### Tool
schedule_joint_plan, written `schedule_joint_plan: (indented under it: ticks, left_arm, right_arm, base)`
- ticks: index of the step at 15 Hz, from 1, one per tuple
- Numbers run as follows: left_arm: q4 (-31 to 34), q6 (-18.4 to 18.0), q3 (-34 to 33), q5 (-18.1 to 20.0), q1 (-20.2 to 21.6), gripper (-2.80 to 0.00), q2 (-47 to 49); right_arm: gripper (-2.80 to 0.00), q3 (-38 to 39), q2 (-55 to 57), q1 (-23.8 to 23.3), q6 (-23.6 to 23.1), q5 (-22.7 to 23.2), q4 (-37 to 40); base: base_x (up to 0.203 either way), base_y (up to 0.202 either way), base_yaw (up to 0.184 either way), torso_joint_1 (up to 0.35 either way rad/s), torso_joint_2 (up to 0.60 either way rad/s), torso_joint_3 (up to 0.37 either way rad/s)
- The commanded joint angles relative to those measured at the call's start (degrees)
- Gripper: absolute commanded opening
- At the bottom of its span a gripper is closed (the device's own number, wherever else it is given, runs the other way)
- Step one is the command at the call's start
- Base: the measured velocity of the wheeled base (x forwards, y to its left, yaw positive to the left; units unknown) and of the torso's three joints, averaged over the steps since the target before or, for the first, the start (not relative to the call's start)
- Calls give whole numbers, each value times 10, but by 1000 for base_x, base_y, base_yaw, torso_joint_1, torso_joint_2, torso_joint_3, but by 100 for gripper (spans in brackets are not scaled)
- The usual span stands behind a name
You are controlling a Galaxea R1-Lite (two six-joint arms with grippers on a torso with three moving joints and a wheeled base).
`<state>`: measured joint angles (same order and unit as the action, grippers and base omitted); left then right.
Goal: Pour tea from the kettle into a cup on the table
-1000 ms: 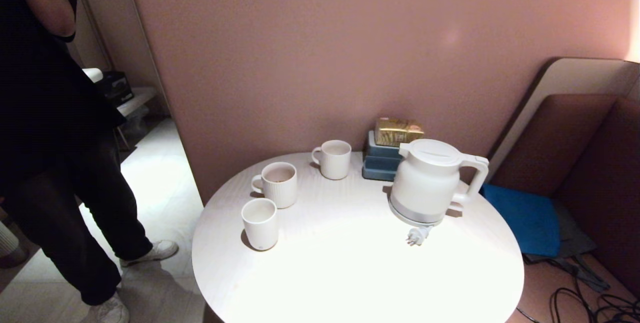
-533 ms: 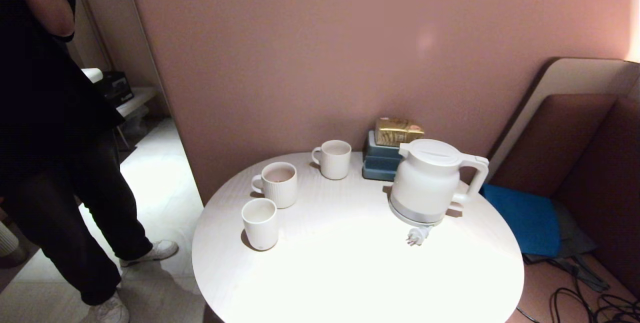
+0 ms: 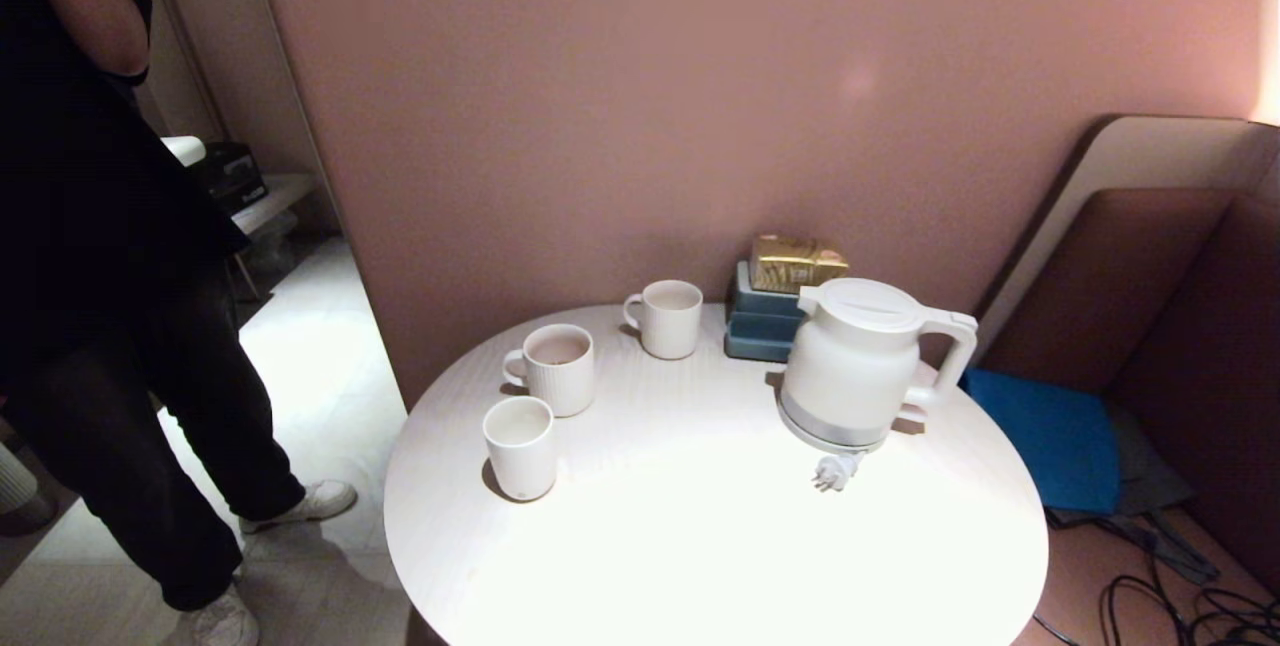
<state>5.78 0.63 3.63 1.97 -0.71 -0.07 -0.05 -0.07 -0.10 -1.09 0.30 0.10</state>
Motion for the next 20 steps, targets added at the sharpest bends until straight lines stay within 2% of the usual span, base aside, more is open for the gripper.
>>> schedule_joint_plan:
  ticks: [1, 11, 13, 14, 15, 16, 17, 19, 20]
  left_arm:
    - [0, 2, 0, 0, 0, -280, 1]
    - [0, 7, 0, -1, 0, -280, 1]
    - [1, 3, -1, -19, 0, -280, 1]
    - [1, -11, -4, -23, 0, -280, 1]
    - [0, -43, -5, -22, 0, -280, 1]
    - [1, -74, -8, -17, 0, -280, 1]
    - [-1, -89, -16, -6, 0, -280, 1]
    - [-11, -78, -18, -6, 0, -280, 1]
    - [-14, -50, -19, -4, 0, -280, 1]
  right_arm:
    - [-280, 0, 1, 0, 1, 0, -1]
    - [-280, 0, 1, 0, 2, -1, -1]
    - [-280, 0, 1, 0, 10, -4, -1]
    - [-280, 0, 1, 0, 13, -6, -1]
    - [-280, 0, 1, 0, 13, -6, -1]
    - [-280, 0, 1, 0, 12, -6, -1]
    - [-280, 0, 1, 0, 12, -6, -1]
    - [-280, 0, 1, 0, 14, -6, -2]
    - [-280, 0, 1, 0, 13, -6, -2]
  base:
    - [0, 0, 0, 0, 0, 0]
    - [0, 0, 0, 0, 0, 0]
    - [0, 0, 0, 0, 0, 0]
    - [0, 0, 0, 0, 0, 0]
    - [0, 0, 0, 0, 0, 0]
    - [0, 0, 0, 0, 0, 0]
    - [0, 0, 0, 0, 0, 0]
    - [0, 0, 0, 0, 0, 0]
    - [0, 0, 0, 0, 0, 0]
